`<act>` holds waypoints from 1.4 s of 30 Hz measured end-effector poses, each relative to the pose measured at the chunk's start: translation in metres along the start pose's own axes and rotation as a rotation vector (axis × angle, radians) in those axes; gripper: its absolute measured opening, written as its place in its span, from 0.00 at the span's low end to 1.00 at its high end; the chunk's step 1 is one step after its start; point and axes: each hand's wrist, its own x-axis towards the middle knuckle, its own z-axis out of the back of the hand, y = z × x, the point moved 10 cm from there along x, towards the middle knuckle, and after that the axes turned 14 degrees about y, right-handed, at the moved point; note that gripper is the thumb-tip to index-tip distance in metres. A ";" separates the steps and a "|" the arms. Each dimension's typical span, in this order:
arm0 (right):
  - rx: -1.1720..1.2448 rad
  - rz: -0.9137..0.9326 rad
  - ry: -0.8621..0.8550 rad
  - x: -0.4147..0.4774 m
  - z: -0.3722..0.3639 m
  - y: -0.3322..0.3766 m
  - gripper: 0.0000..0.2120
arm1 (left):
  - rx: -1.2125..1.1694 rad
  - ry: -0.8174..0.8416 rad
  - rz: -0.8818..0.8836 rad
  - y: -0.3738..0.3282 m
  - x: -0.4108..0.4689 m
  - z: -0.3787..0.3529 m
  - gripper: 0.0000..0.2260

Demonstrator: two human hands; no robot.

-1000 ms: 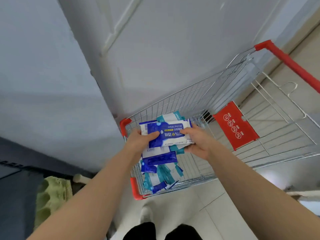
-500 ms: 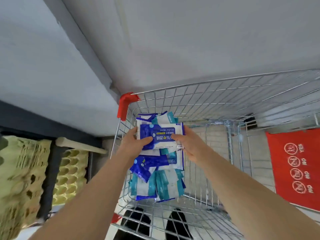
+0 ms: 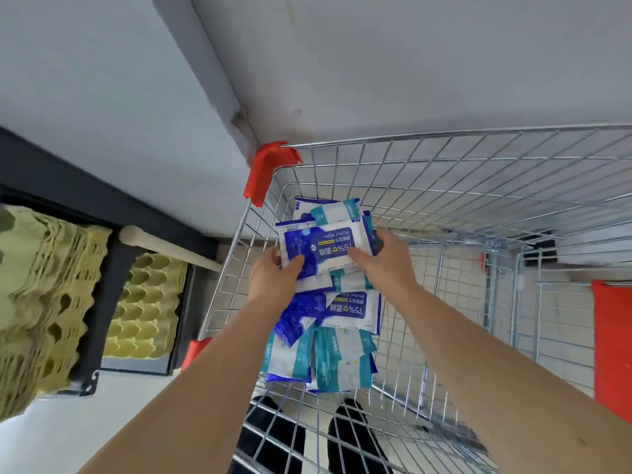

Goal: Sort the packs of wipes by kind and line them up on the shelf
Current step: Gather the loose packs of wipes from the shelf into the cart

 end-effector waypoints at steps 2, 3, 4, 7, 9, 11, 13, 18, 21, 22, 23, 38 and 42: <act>-0.204 0.056 -0.043 -0.017 0.007 0.020 0.22 | 0.076 -0.016 0.000 -0.011 -0.017 0.006 0.24; -0.279 0.107 -0.049 -0.028 0.009 0.035 0.20 | 0.125 -0.023 -0.015 -0.020 -0.028 0.010 0.24; -0.344 0.169 -0.047 -0.039 0.010 0.053 0.18 | 0.174 -0.030 -0.045 -0.030 -0.040 0.015 0.23; -0.498 0.320 -0.025 -0.087 0.010 0.113 0.17 | 0.301 -0.054 -0.162 -0.068 -0.087 0.036 0.19; -0.612 0.430 -0.028 -0.127 0.009 0.160 0.18 | 0.374 -0.090 -0.239 -0.094 -0.128 0.059 0.16; -0.746 0.570 -0.041 -0.174 0.004 0.211 0.18 | 0.470 -0.153 -0.328 -0.119 -0.175 0.087 0.15; -0.829 0.709 -0.063 -0.223 -0.002 0.261 0.17 | 0.565 -0.248 -0.428 -0.142 -0.227 0.118 0.14; -0.881 0.991 -0.127 -0.335 -0.030 0.364 0.19 | 0.681 -0.503 -0.573 -0.178 -0.357 0.207 0.16; -0.861 1.125 -0.143 -0.399 -0.058 0.418 0.20 | 0.683 -0.641 -0.620 -0.180 -0.427 0.265 0.16; -0.854 1.174 -0.148 -0.419 -0.071 0.434 0.20 | 0.678 -0.683 -0.632 -0.178 -0.447 0.284 0.16; -0.845 1.216 -0.147 -0.438 -0.084 0.449 0.20 | 0.675 -0.723 -0.648 -0.175 -0.467 0.304 0.16; -0.765 1.373 -0.065 -0.614 -0.379 0.605 0.22 | 0.604 -0.952 -0.577 -0.025 -0.604 0.622 0.16; -0.788 1.353 -0.048 -0.623 -0.442 0.641 0.22 | 0.578 -0.978 -0.563 0.004 -0.607 0.696 0.16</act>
